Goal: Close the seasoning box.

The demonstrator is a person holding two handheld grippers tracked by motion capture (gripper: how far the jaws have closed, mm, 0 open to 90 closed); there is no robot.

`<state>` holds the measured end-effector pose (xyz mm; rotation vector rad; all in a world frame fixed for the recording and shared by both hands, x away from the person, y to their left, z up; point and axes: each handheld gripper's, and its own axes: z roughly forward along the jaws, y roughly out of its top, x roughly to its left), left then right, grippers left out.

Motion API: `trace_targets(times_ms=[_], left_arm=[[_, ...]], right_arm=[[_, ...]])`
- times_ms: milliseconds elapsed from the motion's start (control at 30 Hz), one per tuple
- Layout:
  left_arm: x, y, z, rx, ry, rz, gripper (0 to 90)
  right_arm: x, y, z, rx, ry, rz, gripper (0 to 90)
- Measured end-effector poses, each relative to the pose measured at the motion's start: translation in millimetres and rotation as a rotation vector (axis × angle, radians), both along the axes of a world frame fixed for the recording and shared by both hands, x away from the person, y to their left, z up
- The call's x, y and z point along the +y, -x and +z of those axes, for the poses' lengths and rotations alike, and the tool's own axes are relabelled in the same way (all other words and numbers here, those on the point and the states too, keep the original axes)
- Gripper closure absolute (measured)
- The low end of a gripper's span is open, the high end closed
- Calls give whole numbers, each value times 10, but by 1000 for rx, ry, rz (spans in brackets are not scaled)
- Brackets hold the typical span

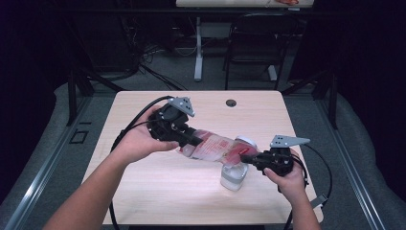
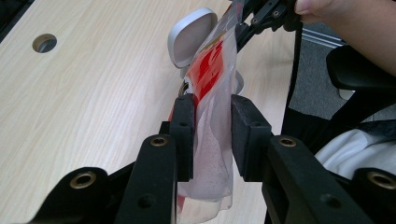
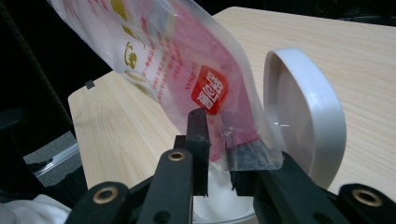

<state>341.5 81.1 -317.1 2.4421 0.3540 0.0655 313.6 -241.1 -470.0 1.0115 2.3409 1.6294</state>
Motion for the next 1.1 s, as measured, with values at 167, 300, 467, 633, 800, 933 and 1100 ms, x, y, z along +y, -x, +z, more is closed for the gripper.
trace_targets(times_ms=[167, 300, 467, 633, 800, 933, 1100], left_arm=[[-10, 7, 11, -1, 3, -4, 727], [-11, 7, 18, -3, 2, -4, 726], [-11, 11, 29, -7, 4, -5, 726], [-13, 19, 38, -11, 1, -5, 727], [-7, 29, 45, -15, 3, -6, 726], [-6, 28, 47, -14, 6, -7, 726], [-5, 26, 47, -14, 6, -7, 726]], right_arm=[[-1, 7, -2, -1, 5, 1, 805], [1, 11, -4, 0, 5, 0, 805], [9, 9, -7, 0, 7, 4, 805], [12, 6, -8, 0, 6, 5, 805], [17, 7, -4, 0, 4, 7, 805], [20, 5, -6, 0, 4, 7, 804], [22, 4, -8, 0, 5, 7, 803]])
